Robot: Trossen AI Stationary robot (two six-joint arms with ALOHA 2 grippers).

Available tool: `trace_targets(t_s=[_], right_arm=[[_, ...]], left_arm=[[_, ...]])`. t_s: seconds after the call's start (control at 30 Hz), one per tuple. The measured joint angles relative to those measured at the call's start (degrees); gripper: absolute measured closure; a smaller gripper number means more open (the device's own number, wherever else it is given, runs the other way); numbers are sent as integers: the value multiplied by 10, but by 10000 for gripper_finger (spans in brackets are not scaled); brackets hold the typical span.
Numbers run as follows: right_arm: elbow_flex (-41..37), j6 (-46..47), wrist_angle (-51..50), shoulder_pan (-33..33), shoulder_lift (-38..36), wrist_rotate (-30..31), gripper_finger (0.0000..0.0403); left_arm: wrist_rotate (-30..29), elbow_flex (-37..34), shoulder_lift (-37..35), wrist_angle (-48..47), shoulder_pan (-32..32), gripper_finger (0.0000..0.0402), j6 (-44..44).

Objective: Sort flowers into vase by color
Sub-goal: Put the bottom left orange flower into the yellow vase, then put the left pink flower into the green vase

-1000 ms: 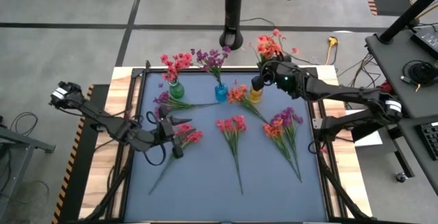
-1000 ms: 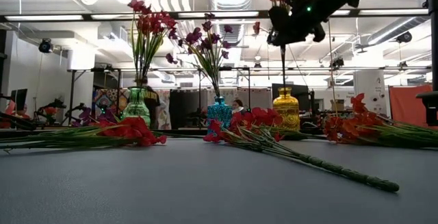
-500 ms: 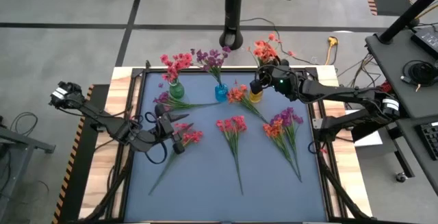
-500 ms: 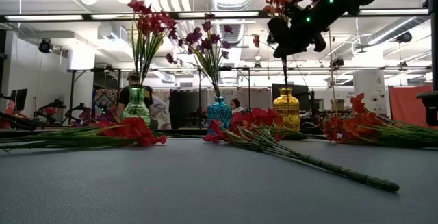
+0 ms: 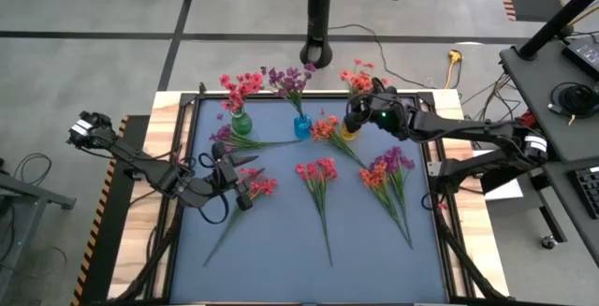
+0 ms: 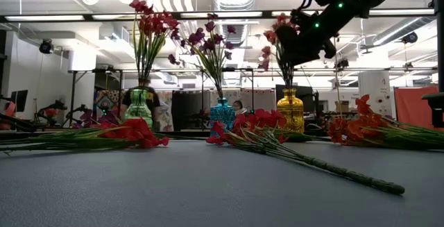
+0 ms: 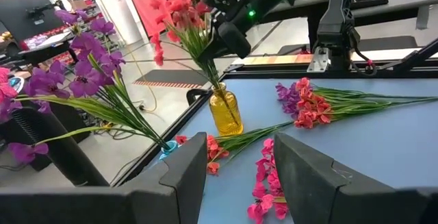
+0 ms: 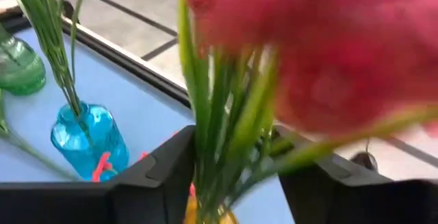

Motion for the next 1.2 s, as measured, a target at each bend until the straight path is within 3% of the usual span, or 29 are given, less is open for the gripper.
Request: trace_targets(t_s=[0.23,0.37,0.53,0.77,1.0,1.2], right_arm=[[0,21,-87,3,-40,-15,165],[0,41,-128,14,-67,-20,143],[0,63,-176,31,-97,-20,127],[0,74,-195,60,-109,-21,119],[0,75,-194,84,-108,-20,124],[1,75,-189,98,-107,-20,118]], left_arm=[[0,0,0,-14,1,248,-24],[7,0,0,-42,8,248,-90],[140,0,2,-135,30,248,-218],[228,0,21,-242,35,248,-393],[415,0,66,-317,30,248,-564],[535,0,119,-376,26,248,-644]])
